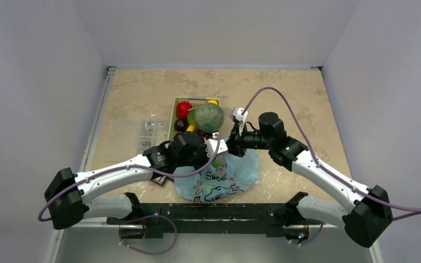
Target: Place the fake fruits into the plastic bag and tie a complex knot
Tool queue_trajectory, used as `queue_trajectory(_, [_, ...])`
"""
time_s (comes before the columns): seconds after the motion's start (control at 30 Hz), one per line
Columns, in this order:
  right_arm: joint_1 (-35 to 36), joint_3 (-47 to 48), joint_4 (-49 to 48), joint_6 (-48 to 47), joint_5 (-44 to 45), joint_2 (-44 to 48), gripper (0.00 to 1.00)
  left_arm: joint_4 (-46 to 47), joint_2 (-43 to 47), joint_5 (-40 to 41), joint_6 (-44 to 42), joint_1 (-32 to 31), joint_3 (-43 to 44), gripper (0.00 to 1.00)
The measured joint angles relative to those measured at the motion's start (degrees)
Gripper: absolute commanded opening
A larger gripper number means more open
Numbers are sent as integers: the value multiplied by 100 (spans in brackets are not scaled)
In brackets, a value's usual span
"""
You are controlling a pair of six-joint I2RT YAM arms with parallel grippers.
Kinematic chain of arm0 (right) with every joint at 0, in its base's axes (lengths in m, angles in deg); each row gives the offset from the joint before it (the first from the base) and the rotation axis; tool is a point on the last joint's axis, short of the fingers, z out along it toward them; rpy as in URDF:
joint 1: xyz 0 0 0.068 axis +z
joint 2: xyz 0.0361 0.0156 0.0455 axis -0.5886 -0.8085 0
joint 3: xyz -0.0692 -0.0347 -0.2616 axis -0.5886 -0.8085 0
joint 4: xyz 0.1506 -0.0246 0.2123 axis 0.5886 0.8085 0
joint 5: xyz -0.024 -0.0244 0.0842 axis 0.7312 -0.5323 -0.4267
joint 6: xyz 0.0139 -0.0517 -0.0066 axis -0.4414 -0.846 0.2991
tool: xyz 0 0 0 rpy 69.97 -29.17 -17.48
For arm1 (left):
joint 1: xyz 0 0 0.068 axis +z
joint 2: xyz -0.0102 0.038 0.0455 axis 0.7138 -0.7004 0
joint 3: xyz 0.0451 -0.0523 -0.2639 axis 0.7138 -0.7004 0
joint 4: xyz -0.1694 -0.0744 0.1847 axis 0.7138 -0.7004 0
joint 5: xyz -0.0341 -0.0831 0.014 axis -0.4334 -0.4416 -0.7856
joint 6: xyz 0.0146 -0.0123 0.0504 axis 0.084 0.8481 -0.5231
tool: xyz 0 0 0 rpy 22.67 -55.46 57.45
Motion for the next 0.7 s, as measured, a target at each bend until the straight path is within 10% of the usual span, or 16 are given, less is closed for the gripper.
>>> queue_trajectory(0.53, [-15,-358,-304,603,-562,422,0,1851,520,743,1082,170,-916,0])
queue_trajectory(0.7, [-20,-319,-87,555,-822,535,41,2118,507,699,1252,192,-999,0])
